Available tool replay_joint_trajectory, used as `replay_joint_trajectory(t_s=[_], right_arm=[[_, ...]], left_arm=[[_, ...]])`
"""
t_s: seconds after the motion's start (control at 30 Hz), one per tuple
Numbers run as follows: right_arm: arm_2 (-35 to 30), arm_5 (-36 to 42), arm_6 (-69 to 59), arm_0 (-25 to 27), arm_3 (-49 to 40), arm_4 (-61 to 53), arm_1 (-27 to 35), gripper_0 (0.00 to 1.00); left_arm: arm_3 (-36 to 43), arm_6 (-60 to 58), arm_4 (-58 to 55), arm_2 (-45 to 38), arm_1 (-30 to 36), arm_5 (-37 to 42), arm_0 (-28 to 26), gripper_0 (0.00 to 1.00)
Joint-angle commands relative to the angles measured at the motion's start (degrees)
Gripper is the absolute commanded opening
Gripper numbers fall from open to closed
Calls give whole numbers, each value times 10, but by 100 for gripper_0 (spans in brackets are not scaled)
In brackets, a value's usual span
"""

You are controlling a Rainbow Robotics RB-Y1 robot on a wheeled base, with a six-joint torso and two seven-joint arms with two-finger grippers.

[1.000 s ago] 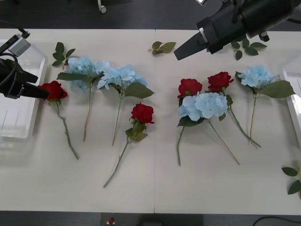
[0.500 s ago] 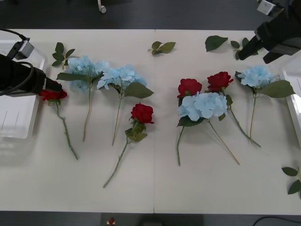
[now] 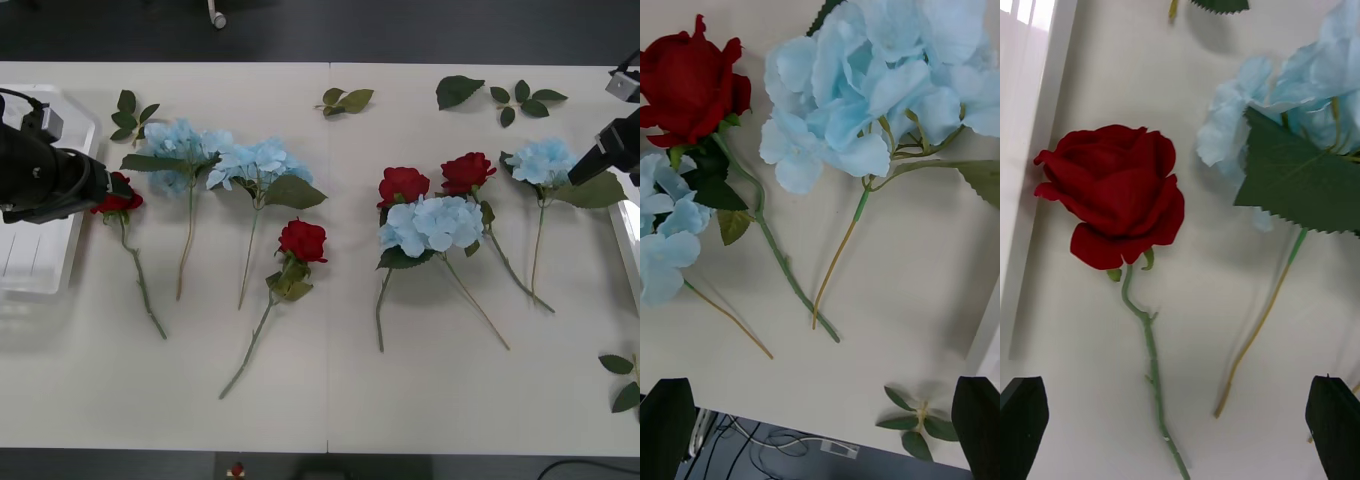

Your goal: Put the red flowers into the right box and the blue flowers into the left box

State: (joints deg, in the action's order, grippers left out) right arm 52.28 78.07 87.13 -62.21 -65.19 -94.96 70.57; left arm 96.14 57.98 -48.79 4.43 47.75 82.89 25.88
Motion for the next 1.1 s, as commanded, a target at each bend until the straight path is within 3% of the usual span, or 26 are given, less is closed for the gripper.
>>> replay_joint_trajectory(t_s=[0.03, 0.47, 0.77, 1.1], right_arm=[[-5, -29, -100, 16, -33, 57, -3, 100], [-6, -145, -204, 42, -40, 221, -71, 100], [-5, -198, -202, 71, -27, 239, -83, 100], [-5, -237, -200, 90, 16, 250, -119, 100]], left_arm=[[-25, -20, 18, 8, 14, -13, -2, 100], [-133, -22, 20, 76, 13, -102, 15, 100], [-199, -26, 18, 124, 1, -148, 44, 100], [-216, -32, 30, 126, -20, -138, 67, 100]])
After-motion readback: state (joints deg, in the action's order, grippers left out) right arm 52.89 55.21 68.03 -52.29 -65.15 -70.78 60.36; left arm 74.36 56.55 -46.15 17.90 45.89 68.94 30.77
